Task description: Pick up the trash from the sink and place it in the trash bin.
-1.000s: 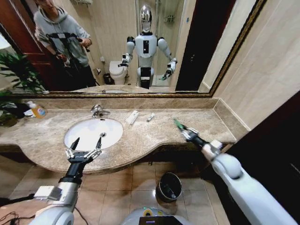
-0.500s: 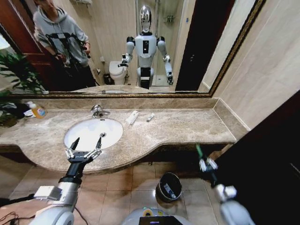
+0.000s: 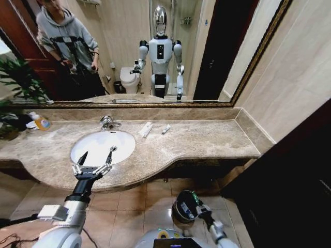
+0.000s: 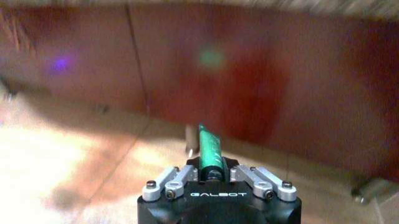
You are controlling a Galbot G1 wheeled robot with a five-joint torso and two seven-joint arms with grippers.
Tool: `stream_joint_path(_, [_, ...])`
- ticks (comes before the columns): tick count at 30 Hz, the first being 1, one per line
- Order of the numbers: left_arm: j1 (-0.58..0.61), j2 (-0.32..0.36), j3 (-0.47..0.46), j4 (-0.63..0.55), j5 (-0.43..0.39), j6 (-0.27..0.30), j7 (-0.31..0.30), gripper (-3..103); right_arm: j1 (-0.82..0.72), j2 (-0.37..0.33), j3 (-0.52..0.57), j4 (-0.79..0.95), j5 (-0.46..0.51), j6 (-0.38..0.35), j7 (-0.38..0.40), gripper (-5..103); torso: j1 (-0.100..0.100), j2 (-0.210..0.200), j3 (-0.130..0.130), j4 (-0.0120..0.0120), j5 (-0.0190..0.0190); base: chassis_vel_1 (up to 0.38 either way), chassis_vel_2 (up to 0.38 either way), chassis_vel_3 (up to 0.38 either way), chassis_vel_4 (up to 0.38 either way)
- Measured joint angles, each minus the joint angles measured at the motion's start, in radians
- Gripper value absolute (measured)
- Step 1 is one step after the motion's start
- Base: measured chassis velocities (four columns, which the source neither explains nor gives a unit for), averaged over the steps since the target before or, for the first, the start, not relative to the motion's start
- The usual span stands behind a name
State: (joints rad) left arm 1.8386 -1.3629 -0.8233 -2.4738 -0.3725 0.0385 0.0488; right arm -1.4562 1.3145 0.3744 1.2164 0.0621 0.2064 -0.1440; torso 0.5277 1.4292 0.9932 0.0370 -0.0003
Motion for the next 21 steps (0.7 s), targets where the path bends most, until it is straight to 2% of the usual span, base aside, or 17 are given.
stream_joint_path(1, [0.000,0.000,0.000,0.000,0.000,0.000,0.000,100,0.034,0.002,-0.011,-0.049,-0.030,-0.022,0.001,21,0.000,0.000,0.000,-0.0001,0.0003,0.000,0.000,0.000,0.000])
stream_joint_path(6, [0.000,0.000,0.000,0.000,0.000,0.000,0.000,100,0.092,0.009,-0.020,-0.147,-0.044,-0.037,0.003,21,0.000,0.000,0.000,-0.0001,0.0002,0.000,0.000,0.000,0.000])
stream_joint_path(12, [0.000,0.000,0.000,0.000,0.000,0.000,0.000,100,0.114,0.031,-0.014,-0.182,-0.096,-0.043,0.020,19,0.000,0.000,0.000,-0.0002,0.0003,0.000,0.000,0.000,0.000])
stream_joint_path(14, [0.000,0.000,0.000,0.000,0.000,0.000,0.000,100,0.121,0.036,-0.009,-0.193,-0.102,-0.042,0.045,26,0.000,0.000,0.000,-0.0002,0.0003,0.000,0.000,0.000,0.000])
stream_joint_path(15, [0.000,0.000,0.000,0.000,0.000,0.000,0.000,100,0.121,0.036,-0.009,-0.193,-0.102,-0.042,0.045,26,0.000,0.000,0.000,-0.0002,0.0003,0.000,0.000,0.000,0.000])
stream_joint_path(18, [0.000,0.000,0.000,0.000,0.000,0.000,0.000,100,0.121,0.026,-0.007,-0.182,-0.095,-0.044,0.053,42,0.000,0.000,0.000,-0.0002,0.0002,0.000,0.000,0.000,0.000])
stream_joint_path(19, [0.000,0.000,0.000,0.000,0.000,0.000,0.000,100,0.121,0.026,-0.007,-0.182,-0.095,-0.044,0.053,42,0.000,0.000,0.000,-0.0002,0.0002,0.000,0.000,0.000,0.000])
stream_joint_path(21, [0.000,0.000,0.000,0.000,0.000,0.000,0.000,100,0.117,0.022,-0.006,-0.174,-0.092,-0.044,0.053,53,0.000,0.000,0.000,-0.0001,0.0002,0.000,0.000,0.000,0.000])
